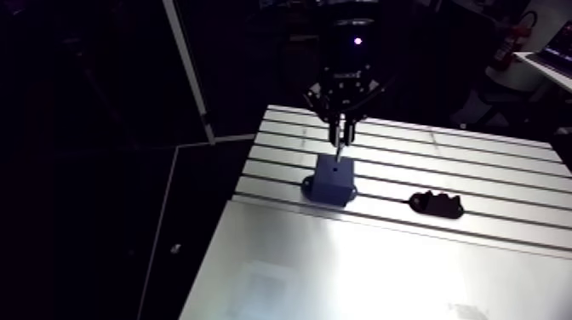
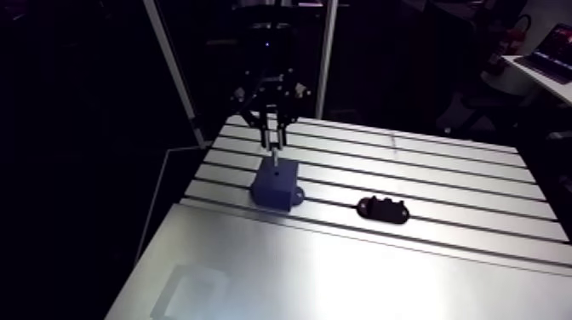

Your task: Pick up the M10 bolt and insert it into the hole until fully seated.

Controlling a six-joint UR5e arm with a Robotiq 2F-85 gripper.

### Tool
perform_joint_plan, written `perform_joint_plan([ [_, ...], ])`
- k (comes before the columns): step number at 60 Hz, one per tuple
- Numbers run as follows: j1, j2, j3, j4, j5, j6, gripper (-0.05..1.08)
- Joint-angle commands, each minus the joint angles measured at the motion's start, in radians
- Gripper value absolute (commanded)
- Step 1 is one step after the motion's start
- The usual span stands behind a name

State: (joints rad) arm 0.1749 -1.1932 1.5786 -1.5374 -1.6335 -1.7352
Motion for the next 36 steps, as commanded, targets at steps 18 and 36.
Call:
perform_joint_plan([
  [18, 0.000, 0.007, 0.013, -0.005, 0.001, 0.001, 1.08],
  [36, 0.002, 0.011, 0.011, -0.031, -0.001, -0.001, 1.08],
])
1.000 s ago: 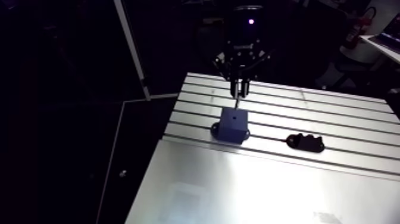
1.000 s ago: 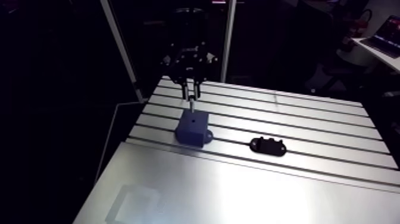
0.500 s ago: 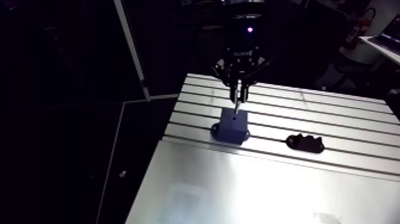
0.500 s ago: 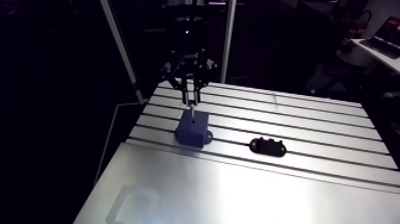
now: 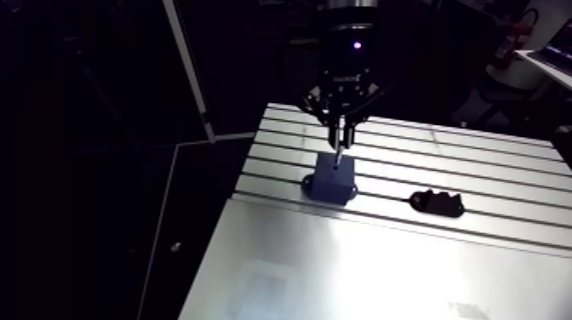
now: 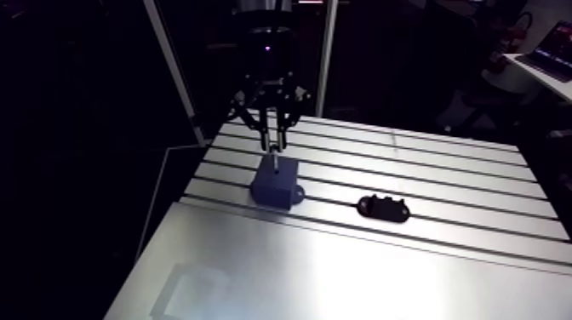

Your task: Pick up the M10 bolt and insert it into the hole until fully seated.

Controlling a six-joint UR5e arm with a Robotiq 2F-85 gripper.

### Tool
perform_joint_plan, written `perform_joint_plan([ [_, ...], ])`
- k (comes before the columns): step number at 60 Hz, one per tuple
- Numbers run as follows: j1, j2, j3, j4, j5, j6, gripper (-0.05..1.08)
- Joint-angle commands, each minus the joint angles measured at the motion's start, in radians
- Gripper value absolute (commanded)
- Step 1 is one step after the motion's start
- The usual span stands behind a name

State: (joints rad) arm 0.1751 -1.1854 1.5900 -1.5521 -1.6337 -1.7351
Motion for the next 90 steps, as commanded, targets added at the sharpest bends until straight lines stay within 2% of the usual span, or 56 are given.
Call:
perform_joint_plan([
  [1, 0.001, 0.004, 0.000, -0.016, -0.001, -0.001, 1.08],
  [24, 0.001, 0.004, 0.000, -0.016, -0.002, -0.001, 1.08],
  [35, 0.001, 0.004, 0.003, -0.016, -0.010, -0.001, 1.08],
  [90, 0.001, 0.017, 0.003, -0.018, -0.008, 0.001, 1.08],
])
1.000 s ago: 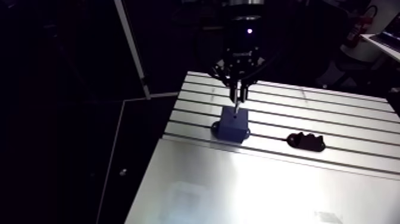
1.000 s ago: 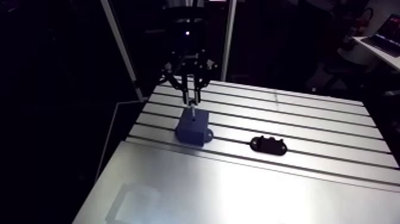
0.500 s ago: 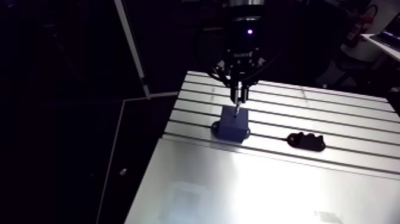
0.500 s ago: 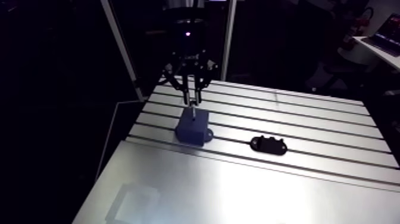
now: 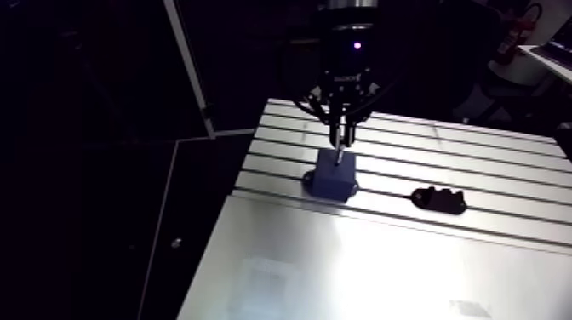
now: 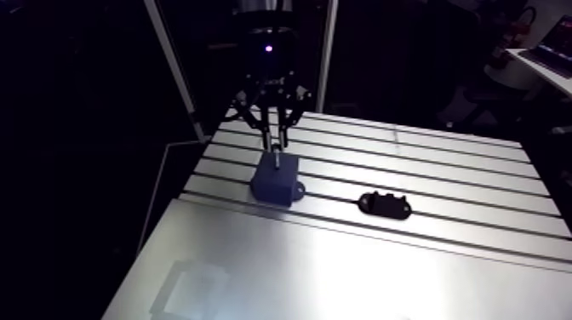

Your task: Pick up the M10 bolt and insert it into the hole until fully seated.

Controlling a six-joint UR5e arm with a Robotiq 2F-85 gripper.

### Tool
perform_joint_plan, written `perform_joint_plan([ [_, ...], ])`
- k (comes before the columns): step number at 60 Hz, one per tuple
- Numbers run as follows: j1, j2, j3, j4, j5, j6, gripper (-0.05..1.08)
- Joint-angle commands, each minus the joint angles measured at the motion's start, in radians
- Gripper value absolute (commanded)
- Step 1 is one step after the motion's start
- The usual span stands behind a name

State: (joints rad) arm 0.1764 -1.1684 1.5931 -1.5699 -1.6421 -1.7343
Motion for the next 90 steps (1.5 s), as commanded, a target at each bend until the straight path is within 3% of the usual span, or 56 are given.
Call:
perform_joint_plan([
  [1, 0.000, 0.000, 0.000, 0.000, 0.000, 0.000, 1.08],
  [90, 0.000, 0.008, 0.010, -0.023, -0.002, -0.003, 1.07],
])
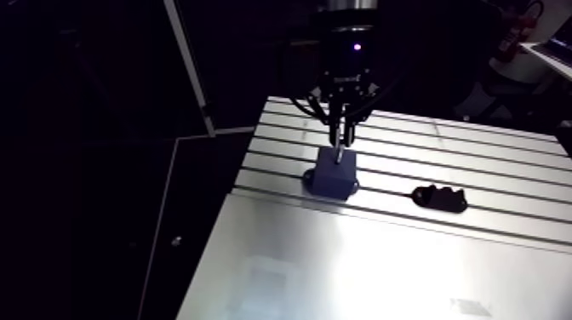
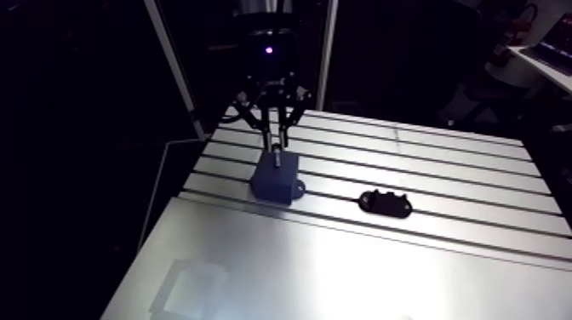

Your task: Pick up the M10 bolt and insert it into the hole until fully seated.

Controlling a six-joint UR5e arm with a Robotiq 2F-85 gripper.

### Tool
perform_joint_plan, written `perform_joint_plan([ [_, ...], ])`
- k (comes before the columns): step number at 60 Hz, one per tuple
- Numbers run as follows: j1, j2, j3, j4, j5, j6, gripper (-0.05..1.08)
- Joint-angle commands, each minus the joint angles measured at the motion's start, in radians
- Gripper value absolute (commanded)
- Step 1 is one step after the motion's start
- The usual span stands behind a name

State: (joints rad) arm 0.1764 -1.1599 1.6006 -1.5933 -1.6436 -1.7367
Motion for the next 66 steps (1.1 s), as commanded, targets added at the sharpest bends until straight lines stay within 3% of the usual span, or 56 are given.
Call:
perform_joint_plan([
  [1, 0.000, 0.000, 0.003, 0.000, 0.000, -0.001, 1.07],
  [66, 0.000, 0.007, 0.030, -0.021, 0.002, 0.001, 1.07],
])
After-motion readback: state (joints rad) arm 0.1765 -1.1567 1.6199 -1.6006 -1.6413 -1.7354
